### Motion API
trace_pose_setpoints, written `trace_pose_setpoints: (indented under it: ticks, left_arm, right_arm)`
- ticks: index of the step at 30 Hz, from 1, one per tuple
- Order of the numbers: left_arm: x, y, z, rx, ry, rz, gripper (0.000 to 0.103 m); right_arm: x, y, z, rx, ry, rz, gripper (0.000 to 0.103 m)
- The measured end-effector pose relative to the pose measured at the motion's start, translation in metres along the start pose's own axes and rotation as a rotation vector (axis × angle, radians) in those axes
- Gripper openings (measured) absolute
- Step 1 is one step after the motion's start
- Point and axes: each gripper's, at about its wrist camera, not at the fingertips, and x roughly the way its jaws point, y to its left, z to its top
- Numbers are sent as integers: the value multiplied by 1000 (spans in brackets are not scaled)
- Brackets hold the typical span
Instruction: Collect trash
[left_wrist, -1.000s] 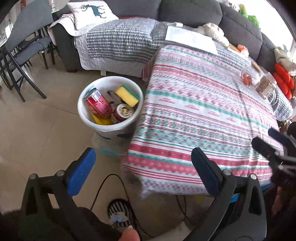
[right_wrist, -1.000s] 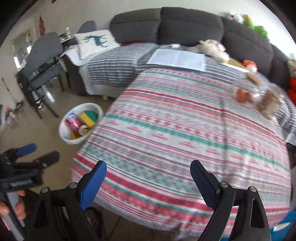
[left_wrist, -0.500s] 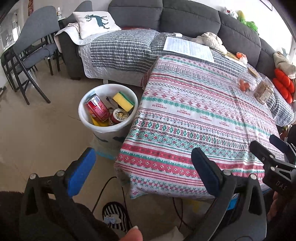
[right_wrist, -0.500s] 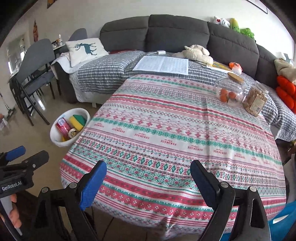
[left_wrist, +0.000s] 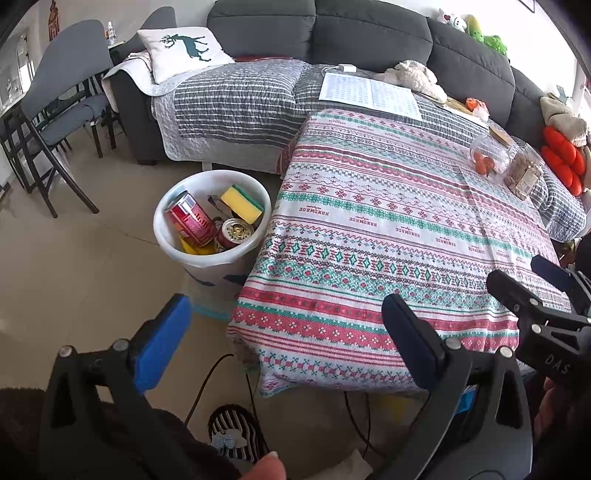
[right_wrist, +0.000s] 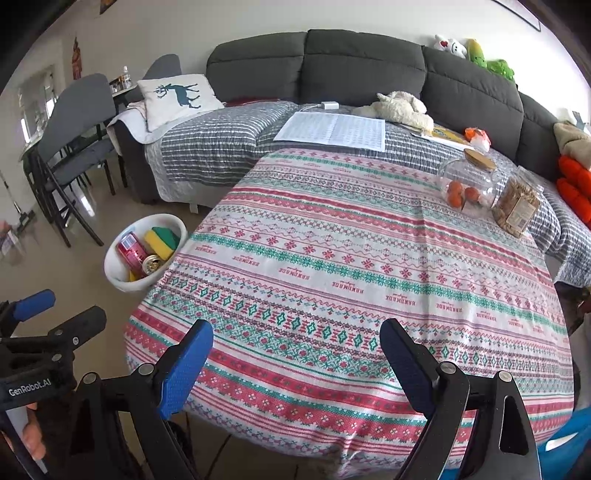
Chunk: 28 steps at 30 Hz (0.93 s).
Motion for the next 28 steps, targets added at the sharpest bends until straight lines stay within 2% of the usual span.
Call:
trace_pose_setpoints:
  ticks: [24,28]
  left_arm:
    - [0,5,4,-5,-7,32,102]
    - [1,7,5,-14,-5,18,102]
  right_arm:
    - [4,6,3,-8,-11,23,93]
    - [10,7,4,-7,-5,26,93]
